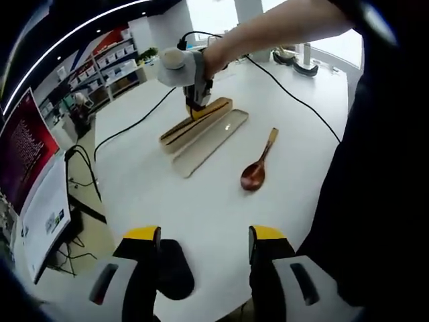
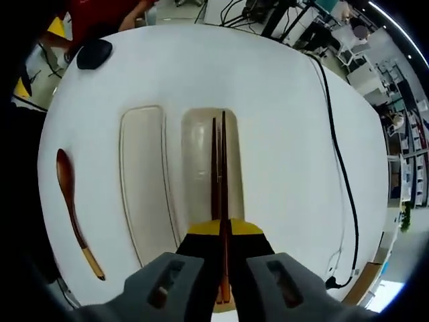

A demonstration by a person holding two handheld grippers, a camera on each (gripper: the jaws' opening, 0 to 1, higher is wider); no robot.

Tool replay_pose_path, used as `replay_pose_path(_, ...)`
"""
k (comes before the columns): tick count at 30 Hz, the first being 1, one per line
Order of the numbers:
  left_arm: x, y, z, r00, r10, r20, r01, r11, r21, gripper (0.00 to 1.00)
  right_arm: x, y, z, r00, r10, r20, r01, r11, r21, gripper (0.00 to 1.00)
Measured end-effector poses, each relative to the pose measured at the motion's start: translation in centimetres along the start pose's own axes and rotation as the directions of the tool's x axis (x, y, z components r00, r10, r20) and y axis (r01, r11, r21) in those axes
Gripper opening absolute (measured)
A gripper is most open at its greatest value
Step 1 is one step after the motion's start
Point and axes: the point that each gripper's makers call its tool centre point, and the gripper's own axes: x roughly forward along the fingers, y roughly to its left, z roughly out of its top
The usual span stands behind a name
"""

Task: Arrange the utensils inside the cutlery case until each visible utensil rests in its matching compartment.

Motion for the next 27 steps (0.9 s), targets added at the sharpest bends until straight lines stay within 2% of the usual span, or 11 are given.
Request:
replay_pose_path(8, 0.1, 0.2, 0.2, 1.000, -0.003, -0.001, 0.003, 1.000, 0.006, 0.54, 0.1, 0.2, 0.0, 1.000, -0.014, 0.003, 0.014, 1.000, -0.021, 0.00)
replay_pose_path(10, 0.1, 0.1, 0.3, 1.000, -0.005, 0.001, 0.005, 1.000, 0.008, 0.54, 0.0, 0.6, -0.1, 1.000, 0.001, -0.003, -0.001, 1.000, -0.003, 0.00)
replay_pose_path(12, 0.1, 0.0, 0.4, 1.000, -0.008, 0.001, 0.007, 1.000, 0.012, 0.54, -0.3, 0.6, 0.1, 1.000, -0.016, 0.011, 0.016, 1.000, -0.001, 0.00)
replay_pose_path(15, 0.1, 0.1, 0.4, 1.000, -0.006, -0.001, 0.006, 1.000, 0.016, 0.54, -0.4, 0.1, 0.3, 0.998, -0.050, 0.039, 0.053, 0.996, -0.077, 0.00)
replay_pose_path(16, 0.1, 0.2, 0.4, 1.000, -0.006, -0.001, 0.006, 1.000, 0.015, 0.54, -0.5, 0.0, 0.1, 0.997, -0.061, 0.039, 0.064, 0.995, -0.078, 0.00)
replay_pose_path(21, 0.0, 0.2, 0.7, 1.000, -0.005, 0.003, 0.005, 1.000, 0.019, 0.54, -0.9, -0.2, 0.0, 0.997, -0.052, 0.063, 0.054, 0.998, -0.035, 0.01)
replay_pose_path(27, 0.0, 0.1, 1.2, 1.000, -0.006, 0.007, 0.006, 0.999, 0.034, 0.54, -2.2, -0.5, -0.1, 0.991, -0.079, 0.109, 0.079, 0.997, 0.005, 0.08)
